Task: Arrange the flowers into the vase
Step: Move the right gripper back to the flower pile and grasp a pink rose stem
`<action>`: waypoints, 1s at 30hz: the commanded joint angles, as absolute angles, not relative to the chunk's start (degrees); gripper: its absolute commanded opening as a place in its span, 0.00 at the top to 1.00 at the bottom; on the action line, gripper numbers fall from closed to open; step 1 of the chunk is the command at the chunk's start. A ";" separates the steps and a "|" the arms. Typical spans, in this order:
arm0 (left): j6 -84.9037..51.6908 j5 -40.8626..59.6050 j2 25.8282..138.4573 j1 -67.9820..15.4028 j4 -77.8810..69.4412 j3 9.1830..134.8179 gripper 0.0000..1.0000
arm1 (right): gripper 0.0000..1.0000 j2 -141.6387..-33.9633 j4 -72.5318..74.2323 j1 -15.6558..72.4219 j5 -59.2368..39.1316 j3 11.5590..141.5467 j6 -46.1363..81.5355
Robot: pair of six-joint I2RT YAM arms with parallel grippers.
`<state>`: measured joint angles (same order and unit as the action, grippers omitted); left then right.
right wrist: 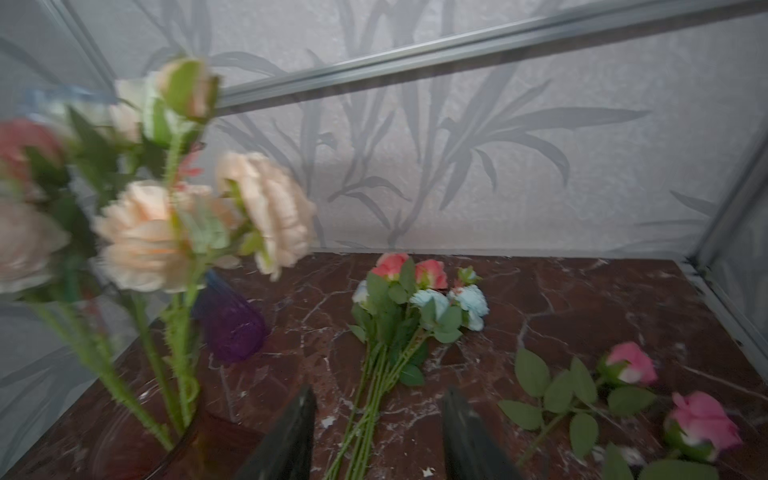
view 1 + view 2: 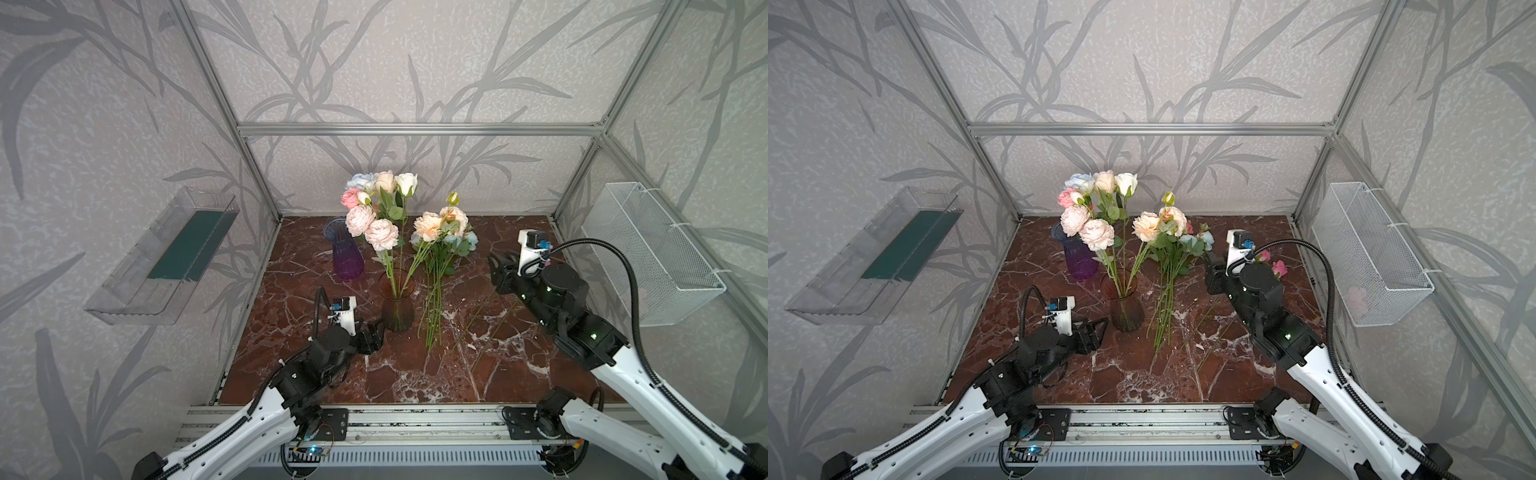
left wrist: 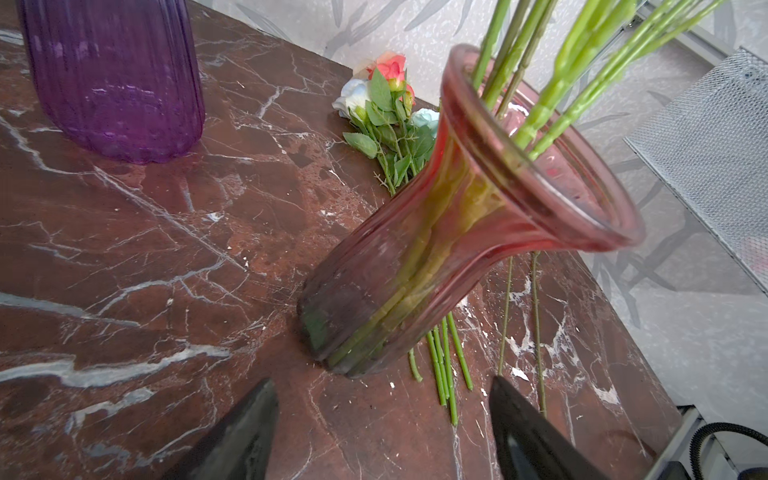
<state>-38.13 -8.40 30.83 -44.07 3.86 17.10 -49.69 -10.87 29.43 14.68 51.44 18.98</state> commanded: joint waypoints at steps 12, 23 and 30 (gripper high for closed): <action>-40.25 -4.56 23.04 -43.95 5.00 18.14 0.21 | 0.41 -76.97 -3.57 6.71 -2.92 43.41 42.36; -40.43 -5.14 21.80 -43.95 4.41 17.53 0.21 | 0.49 -96.33 2.33 1.07 -12.08 48.82 46.85; -39.77 -5.70 21.04 -44.02 5.74 17.82 0.21 | 0.80 -102.27 7.63 0.54 -15.91 49.58 47.82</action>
